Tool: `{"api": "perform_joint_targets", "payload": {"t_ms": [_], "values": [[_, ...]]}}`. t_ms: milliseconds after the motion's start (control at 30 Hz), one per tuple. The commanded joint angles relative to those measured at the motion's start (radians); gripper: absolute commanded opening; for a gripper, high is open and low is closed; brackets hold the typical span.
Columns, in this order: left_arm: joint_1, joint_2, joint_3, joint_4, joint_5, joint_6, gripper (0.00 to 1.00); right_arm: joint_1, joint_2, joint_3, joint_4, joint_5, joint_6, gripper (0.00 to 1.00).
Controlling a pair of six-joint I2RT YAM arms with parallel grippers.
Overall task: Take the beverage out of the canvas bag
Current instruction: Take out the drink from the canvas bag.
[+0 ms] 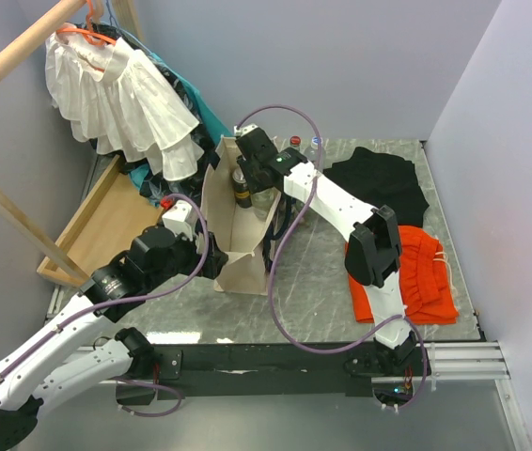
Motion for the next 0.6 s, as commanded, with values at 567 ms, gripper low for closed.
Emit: {"api": "perform_joint_targets", "payload": {"t_ms": [567], "values": [[-0.013, 0.002, 0.009, -0.002, 0.002, 0.01, 0.96, 0.042, -0.097, 0.127, 0.009, 0.03, -0.061, 0.0]]}}
